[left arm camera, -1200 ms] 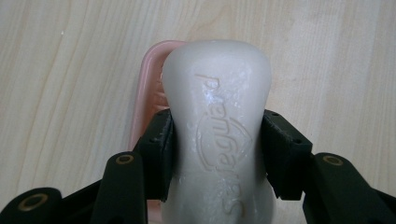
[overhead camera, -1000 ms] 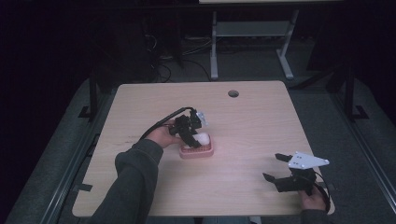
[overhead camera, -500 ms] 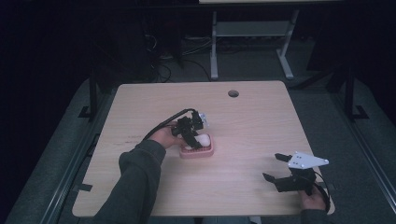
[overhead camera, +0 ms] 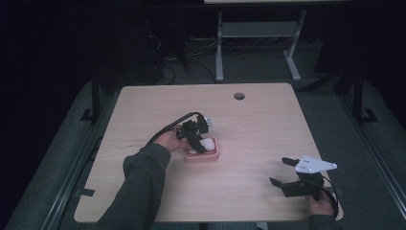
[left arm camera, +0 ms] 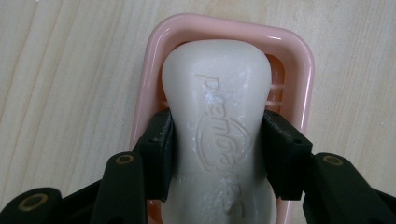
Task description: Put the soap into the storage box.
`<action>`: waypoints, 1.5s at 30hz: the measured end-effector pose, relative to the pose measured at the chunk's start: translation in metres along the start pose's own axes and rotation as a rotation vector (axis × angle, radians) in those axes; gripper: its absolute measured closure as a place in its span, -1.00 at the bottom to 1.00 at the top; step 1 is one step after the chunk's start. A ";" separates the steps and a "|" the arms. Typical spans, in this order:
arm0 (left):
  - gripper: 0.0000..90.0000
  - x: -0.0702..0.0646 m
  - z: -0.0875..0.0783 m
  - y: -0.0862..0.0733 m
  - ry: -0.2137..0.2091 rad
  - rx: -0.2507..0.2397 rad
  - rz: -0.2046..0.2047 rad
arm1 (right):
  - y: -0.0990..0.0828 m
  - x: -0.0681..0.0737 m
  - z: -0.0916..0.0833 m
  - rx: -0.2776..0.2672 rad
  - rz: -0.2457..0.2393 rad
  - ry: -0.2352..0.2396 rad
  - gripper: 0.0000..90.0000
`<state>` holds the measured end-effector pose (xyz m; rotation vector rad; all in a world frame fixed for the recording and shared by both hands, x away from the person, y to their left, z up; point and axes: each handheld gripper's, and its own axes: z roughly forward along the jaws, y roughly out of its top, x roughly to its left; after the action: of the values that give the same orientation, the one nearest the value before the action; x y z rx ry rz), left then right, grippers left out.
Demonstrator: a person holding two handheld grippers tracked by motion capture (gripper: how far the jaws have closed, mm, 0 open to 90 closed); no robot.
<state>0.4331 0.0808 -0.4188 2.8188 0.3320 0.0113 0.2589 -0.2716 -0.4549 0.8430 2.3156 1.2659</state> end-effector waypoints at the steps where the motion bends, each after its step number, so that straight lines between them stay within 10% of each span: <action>1: 0.10 0.000 0.000 0.000 0.000 0.001 0.002 | 0.000 0.000 0.000 0.000 0.000 0.001 -0.70; 45: 0.01 -0.003 -0.002 -0.002 0.016 -0.003 -0.010 | 0.002 0.001 0.002 0.005 -0.007 0.005 -0.70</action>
<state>0.4297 0.0829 -0.4176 2.8151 0.3499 0.0323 0.2596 -0.2691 -0.4545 0.8337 2.3243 1.2608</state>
